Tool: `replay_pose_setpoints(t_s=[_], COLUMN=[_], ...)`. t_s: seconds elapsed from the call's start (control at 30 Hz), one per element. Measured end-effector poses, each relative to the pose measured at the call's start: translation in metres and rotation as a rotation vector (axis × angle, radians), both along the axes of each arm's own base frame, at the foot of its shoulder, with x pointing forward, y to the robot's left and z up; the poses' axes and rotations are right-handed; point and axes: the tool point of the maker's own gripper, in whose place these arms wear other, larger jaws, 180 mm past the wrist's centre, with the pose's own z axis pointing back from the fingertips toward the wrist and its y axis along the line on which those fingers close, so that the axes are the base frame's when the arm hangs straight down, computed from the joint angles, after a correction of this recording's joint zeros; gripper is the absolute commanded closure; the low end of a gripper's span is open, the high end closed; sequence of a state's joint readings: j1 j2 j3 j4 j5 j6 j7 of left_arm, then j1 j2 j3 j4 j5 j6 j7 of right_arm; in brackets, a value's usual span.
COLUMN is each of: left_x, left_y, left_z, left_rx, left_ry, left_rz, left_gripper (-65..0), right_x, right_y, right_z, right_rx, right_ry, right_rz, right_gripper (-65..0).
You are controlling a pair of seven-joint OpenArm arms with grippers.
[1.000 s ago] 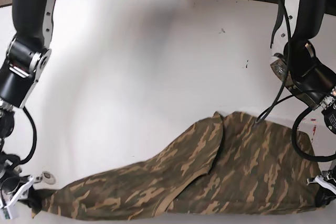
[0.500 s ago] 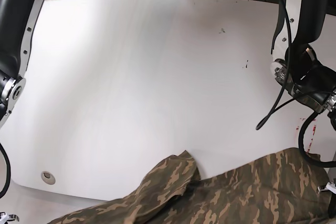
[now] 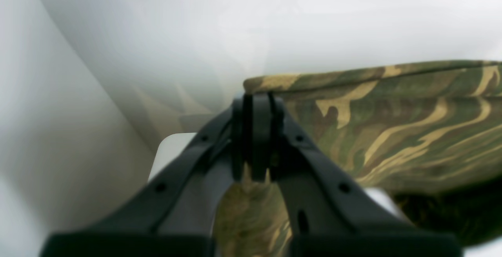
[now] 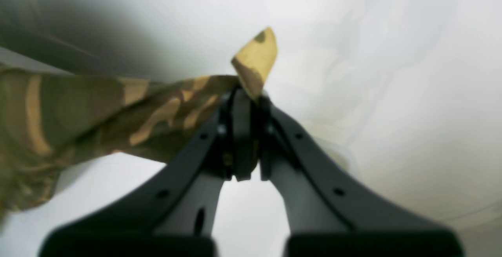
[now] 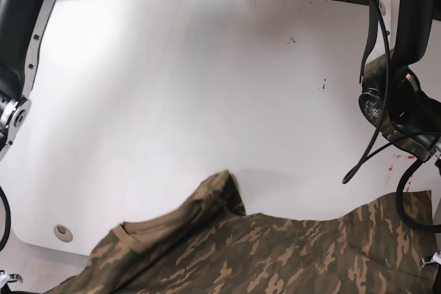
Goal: Layout the t-shirt on the table in an organized manner, then fold the t-shirt properly
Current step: 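Lift the shirt with both grippers and swing it up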
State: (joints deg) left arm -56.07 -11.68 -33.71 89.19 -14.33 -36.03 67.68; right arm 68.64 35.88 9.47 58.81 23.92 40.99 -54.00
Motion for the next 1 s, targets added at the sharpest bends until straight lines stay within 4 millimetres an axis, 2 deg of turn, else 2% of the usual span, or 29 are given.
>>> replay_pose_setpoints(t_s=[0.3,0.67,0.9,1.0], left_x=[0.0,0.0,0.0,0.0], left_y=[0.0,0.0,0.0,0.001], left_z=[-0.002,0.001,0.02,0.022], left_rx=[-0.001,-0.001,-0.001,0.0], left_ry=[0.004,0.0,-0.043,-0.05], left_rz=[0.0,0.001,0.0,0.002], left_gripper=[0.0,0.0,0.0,0.0], right_x=[0.0,-0.001,-0.001,-0.001], right_y=[-0.002,-0.003,-0.003,-0.003], right_z=[-0.017,-0.009,0.001,0.003], right_rx=[-0.003,-0.003,-0.006,-0.005], right_ry=[0.038,0.022,0.002,-0.004], right_rz=[-0.006,-0.008,-0.01,-0.009], right_gripper=[0.0,0.0,0.0,0.0])
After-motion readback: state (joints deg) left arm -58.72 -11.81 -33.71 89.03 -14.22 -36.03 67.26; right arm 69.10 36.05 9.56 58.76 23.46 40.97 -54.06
